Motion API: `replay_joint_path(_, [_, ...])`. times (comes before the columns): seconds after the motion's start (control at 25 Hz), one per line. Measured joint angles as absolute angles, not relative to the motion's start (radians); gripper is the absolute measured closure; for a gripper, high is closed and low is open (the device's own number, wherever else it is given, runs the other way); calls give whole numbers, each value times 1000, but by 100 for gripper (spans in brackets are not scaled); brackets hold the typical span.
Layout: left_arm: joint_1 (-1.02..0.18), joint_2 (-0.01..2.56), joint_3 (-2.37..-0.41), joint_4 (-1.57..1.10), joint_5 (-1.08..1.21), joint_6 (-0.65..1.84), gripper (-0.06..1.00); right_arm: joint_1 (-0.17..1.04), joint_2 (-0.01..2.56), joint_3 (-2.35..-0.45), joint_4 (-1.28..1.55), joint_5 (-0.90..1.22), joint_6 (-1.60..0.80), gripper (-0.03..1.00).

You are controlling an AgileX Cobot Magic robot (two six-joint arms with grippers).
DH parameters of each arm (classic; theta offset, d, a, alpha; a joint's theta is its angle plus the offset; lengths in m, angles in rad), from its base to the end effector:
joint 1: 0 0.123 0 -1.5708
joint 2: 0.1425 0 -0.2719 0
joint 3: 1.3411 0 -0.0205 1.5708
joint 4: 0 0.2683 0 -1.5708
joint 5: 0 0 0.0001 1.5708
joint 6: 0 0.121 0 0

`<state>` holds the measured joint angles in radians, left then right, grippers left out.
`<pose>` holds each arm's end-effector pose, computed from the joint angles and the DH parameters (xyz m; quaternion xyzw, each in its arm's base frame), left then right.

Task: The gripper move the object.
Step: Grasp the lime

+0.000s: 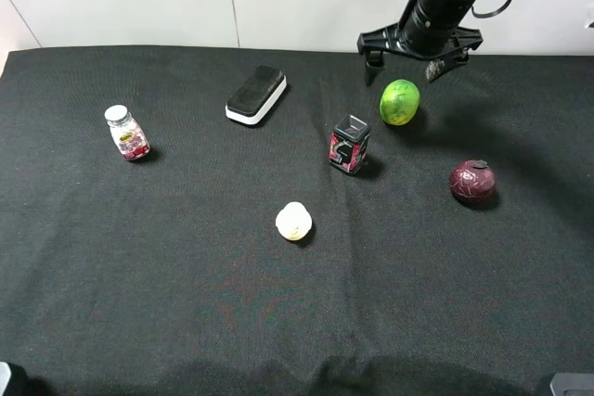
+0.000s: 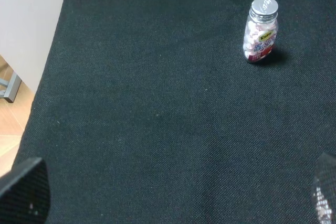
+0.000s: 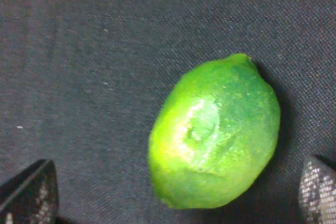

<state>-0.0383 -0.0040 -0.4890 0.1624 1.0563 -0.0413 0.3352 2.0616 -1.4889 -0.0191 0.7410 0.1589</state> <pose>0.0512 0.0151 0.2704 -0.0039 0.8511 0.0604 0.5215 0.4241 0.1461 0.1212 -0.0925 0.9808 0.0346 0.1679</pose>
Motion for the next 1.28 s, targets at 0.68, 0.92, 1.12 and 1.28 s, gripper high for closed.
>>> replay_joint_path(0.68, [-38,-4,-489,162,1056,-41,-5,333,2167,-1490,-94,691,192,27])
replay_joint_path(0.92, [-38,-4,-489,162,1056,-41,-5,333,2208,-1490,-95,688,193,27])
replay_joint_path(1.12, [-38,-4,-489,162,1056,-41,-5,333,2214,-1490,-98,683,193,27])
replay_joint_path(1.28, [-38,-4,-489,162,1056,-41,-5,333,2214,-1490,-104,683,193,27])
